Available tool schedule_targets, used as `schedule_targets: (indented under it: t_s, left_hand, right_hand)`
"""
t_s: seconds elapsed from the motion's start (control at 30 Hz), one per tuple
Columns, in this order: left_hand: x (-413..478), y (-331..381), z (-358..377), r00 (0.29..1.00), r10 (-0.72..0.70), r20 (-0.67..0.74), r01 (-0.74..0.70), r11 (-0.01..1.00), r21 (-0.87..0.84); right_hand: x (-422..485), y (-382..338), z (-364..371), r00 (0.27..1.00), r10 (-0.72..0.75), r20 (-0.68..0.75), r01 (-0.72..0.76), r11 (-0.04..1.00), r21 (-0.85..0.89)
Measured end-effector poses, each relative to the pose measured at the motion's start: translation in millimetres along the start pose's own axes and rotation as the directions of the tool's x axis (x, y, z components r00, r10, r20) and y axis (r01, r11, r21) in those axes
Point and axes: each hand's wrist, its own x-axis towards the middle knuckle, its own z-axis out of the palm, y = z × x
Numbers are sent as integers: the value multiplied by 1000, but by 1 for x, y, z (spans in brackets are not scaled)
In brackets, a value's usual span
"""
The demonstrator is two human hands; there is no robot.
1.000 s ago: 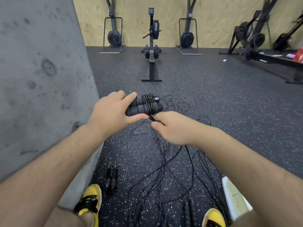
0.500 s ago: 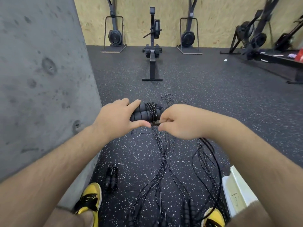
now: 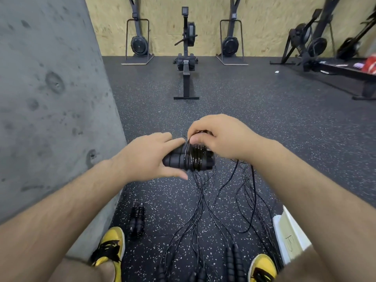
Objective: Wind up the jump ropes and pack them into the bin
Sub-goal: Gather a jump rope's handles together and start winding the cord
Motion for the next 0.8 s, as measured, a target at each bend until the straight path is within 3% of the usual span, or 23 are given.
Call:
schedule_targets:
  t_s: [0.13, 0.33, 0.47, 0.57, 0.8]
  left_hand:
    - [-6, 8, -15, 997, 31, -76, -39, 994, -105]
    - [-16, 31, -33, 994, 70, -83, -92, 948, -305]
    - [-13, 19, -35, 990, -50, -132, 8, 953, -301]
    - [-8, 3, -30, 977, -142, -159, 108, 973, -206]
    - [-4, -39, -10, 956, -246, -160, 252, 968, 18]
  right_hand:
    - [3, 23, 7, 997, 41, -63, -20, 951, 309]
    - [0, 31, 16, 983, 155, 101, -181, 699, 692]
    - [-4, 5, 30, 962, 237, 135, -272, 808, 522]
    - [-1, -17, 50, 938, 264, 225, -345, 780, 523]
    - [-1, -44, 55, 956, 221, 195, -271, 918, 288]
